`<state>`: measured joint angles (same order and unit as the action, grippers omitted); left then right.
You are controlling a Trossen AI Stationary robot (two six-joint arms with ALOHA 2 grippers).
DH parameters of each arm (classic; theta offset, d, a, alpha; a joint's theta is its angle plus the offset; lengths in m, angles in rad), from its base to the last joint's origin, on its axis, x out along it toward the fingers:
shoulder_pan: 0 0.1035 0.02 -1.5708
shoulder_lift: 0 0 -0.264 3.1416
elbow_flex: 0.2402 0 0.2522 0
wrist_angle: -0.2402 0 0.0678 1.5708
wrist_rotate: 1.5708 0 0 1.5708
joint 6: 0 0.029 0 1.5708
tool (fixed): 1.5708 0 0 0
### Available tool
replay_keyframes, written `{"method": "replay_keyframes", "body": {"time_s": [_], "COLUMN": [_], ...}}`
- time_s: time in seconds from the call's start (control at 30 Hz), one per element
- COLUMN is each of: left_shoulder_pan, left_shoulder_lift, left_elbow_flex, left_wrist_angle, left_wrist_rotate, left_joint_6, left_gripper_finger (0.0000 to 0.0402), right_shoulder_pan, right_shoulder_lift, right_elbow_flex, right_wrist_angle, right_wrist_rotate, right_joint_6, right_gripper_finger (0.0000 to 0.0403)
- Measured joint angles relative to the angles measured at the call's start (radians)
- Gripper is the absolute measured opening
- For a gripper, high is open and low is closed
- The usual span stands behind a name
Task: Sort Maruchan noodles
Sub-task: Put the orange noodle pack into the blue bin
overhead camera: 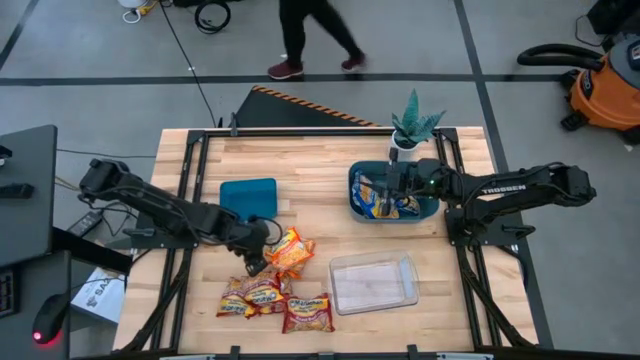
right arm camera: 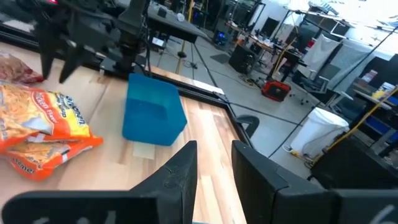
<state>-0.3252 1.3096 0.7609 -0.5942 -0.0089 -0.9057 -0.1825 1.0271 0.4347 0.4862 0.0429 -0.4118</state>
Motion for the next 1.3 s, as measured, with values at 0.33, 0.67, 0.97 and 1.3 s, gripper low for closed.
{"method": "replay_keyframes", "body": {"time_s": [0.33, 0.67, 0.97, 1.3], "left_shoulder_pan": [0.0, 0.0, 0.0, 0.002], "left_shoulder_lift": [0.09, 0.125, 0.125, 0.124], "left_elbow_flex": [0.0, -0.001, -0.001, -0.001], "left_wrist_angle": [-0.001, 0.005, 0.067, 0.066], "left_wrist_rotate": [-0.041, -0.047, -0.045, -0.135], "left_joint_6": [0.079, 0.079, 0.117, 0.182], "left_gripper_finger": [0.0117, 0.017, 0.0223, 0.0196], "right_shoulder_pan": [0.0, 0.0, 0.0, 0.0], "right_shoulder_lift": [0.001, 0.001, 0.001, 0.001], "right_elbow_flex": [0.001, 0.001, 0.001, 0.001], "right_wrist_angle": [-0.012, -0.011, -0.01, -0.009], "right_wrist_rotate": [-0.011, -0.011, -0.011, -0.011], "right_joint_6": [0.009, 0.012, 0.012, 0.009], "right_gripper_finger": [0.0105, 0.0105, 0.0105, 0.0105]}}
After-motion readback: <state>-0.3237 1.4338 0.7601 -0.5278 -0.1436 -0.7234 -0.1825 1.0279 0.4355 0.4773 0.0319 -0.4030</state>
